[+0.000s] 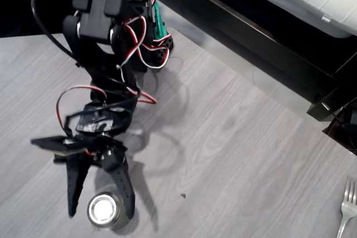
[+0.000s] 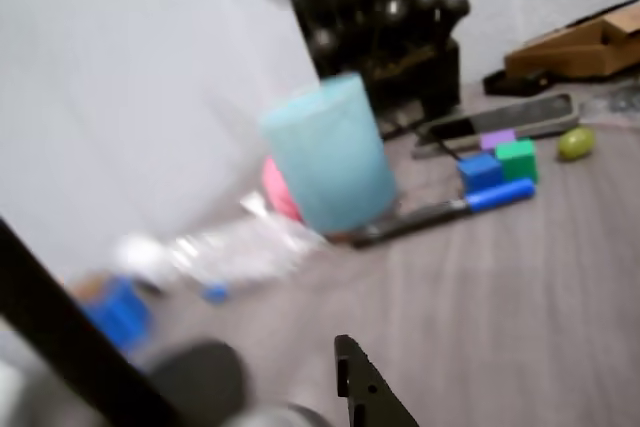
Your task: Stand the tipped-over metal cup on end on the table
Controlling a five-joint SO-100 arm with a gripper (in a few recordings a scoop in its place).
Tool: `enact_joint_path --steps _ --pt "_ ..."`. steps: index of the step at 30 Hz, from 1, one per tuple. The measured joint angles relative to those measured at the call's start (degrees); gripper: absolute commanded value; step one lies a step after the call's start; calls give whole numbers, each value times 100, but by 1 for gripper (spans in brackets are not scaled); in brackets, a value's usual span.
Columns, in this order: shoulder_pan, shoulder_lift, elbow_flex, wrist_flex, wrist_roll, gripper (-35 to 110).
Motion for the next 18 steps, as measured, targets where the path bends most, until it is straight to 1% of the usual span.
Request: enact_joint_path --steps 1,2,4,7,9,12,14,16,18 --pt "0 782 264 439 475 11" --pt "26 1652 378 1090 984 0" --pt "-9 3472 396 2742 1881 0" --pt "-510 6240 -132 5484 3718 0" --pt "-756 8016 26 7339 4649 0" --pt "-1072 9668 624 10213 5335 0" --pt "-1072 10380 949 11733 5581 0" --pt "-1169 10591 1072 12577 5766 0" --pt "-1204 10652 1169 13043 6073 0"
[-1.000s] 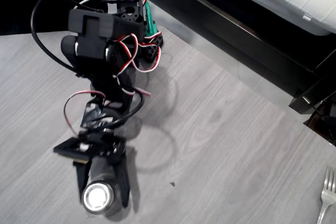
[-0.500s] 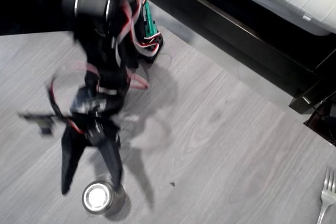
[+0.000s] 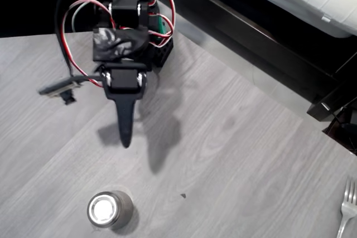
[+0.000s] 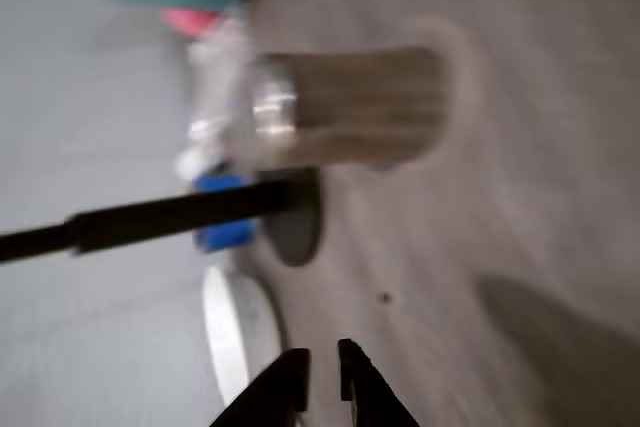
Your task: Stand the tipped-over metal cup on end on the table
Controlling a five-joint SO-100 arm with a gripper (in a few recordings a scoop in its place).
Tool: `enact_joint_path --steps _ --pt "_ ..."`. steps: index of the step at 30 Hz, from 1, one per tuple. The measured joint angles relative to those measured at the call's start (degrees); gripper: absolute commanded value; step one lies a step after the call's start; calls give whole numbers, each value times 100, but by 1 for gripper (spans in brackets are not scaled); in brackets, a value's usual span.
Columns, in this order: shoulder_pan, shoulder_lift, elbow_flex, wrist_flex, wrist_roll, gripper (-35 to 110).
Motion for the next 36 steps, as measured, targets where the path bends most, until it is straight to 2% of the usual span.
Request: enact_joint_path --steps 5,17,36 --pt "-88 0 334 694 606 0" --pt "-519 0 369 1907 782 0" --pt "-536 0 369 2048 782 0"
